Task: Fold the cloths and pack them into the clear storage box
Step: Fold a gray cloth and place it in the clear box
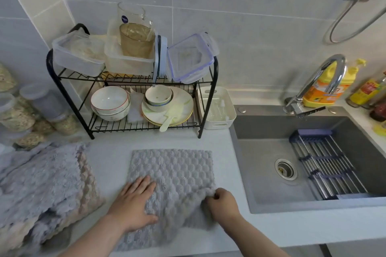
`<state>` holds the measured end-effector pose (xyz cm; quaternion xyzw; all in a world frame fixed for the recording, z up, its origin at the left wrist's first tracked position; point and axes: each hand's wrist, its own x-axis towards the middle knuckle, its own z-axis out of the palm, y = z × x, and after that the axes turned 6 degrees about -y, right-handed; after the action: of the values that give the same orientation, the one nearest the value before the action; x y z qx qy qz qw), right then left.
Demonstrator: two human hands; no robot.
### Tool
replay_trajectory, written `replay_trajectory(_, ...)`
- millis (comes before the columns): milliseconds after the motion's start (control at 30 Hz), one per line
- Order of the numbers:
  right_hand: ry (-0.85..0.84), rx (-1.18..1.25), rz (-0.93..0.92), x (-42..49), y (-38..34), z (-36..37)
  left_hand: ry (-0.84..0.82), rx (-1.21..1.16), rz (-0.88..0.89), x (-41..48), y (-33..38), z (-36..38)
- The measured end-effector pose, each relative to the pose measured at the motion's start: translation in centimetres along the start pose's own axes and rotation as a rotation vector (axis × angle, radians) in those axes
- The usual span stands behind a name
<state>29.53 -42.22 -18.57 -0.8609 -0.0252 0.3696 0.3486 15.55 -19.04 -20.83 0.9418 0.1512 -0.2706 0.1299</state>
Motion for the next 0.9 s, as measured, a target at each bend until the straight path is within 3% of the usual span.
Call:
replay_trajectory(133, -0.101, -0.281, 0.106, 1.4, 1.2, -2.4, 0.006, -0.021, -0.013, 0.4, 0.0, -0.7)
replay_trajectory(200, -0.205, -0.508, 0.121, 1.7, 0.6, -3.7, 0.145, -0.071, 0.033, 0.7, -0.5, -1.4)
replay_trajectory(300, -0.102, -0.652, 0.029, 3.6, -1.9, -5.1, 0.364, -0.207, 0.002, 2.5, -2.3, -3.5)
replay_trajectory(467, -0.016, -0.562, -0.225, 8.6, -6.2, -3.7, 0.319, -0.265, -0.101, 7.4, -5.5, -6.0)
replay_trajectory(700, 0.039, -0.647, -0.211, 12.7, -7.9, -2.5, 0.292, -0.258, -0.17, 10.8, -6.5, -7.3)
replay_trajectory(900, 0.106, -0.219, -0.3, 10.2, -8.3, -3.9, 0.441, -0.541, -0.175, 7.7, -5.4, -8.1)
